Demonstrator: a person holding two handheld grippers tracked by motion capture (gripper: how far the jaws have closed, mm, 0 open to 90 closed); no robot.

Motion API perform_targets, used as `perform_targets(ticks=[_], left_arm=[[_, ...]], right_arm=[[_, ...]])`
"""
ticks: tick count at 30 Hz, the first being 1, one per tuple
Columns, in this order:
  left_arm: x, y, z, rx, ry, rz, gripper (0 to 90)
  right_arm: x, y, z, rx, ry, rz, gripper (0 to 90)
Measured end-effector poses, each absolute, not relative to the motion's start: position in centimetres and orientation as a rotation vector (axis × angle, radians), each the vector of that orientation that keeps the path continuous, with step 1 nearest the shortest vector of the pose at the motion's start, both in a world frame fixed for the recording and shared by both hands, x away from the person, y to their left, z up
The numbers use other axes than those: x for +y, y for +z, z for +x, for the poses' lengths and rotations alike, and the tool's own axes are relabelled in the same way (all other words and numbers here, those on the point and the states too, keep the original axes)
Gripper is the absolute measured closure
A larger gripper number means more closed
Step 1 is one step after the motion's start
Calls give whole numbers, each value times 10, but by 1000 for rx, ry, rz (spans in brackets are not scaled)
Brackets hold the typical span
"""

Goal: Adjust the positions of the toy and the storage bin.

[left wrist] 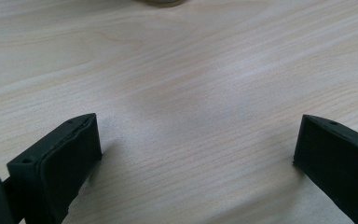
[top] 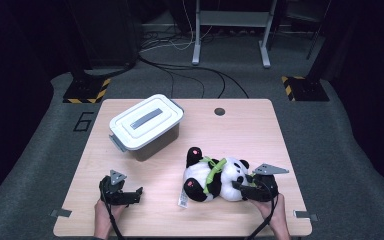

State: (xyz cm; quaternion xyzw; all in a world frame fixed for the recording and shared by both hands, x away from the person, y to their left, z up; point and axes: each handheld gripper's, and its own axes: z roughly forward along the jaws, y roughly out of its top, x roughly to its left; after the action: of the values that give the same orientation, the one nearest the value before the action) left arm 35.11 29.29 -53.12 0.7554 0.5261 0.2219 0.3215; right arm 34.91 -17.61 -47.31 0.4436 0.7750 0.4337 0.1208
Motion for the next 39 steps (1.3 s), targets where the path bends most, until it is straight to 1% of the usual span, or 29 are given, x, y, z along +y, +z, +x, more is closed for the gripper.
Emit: perform_targets(ticks=[11, 39], left_arm=[[293, -531, 351, 1381, 583, 1984, 1], [293, -531, 351, 1393, 588, 1980, 1]], right_arm=[[-159, -473, 352, 2283, 1281, 1275, 493], [-90, -474, 362, 2353, 1308, 1174, 459]])
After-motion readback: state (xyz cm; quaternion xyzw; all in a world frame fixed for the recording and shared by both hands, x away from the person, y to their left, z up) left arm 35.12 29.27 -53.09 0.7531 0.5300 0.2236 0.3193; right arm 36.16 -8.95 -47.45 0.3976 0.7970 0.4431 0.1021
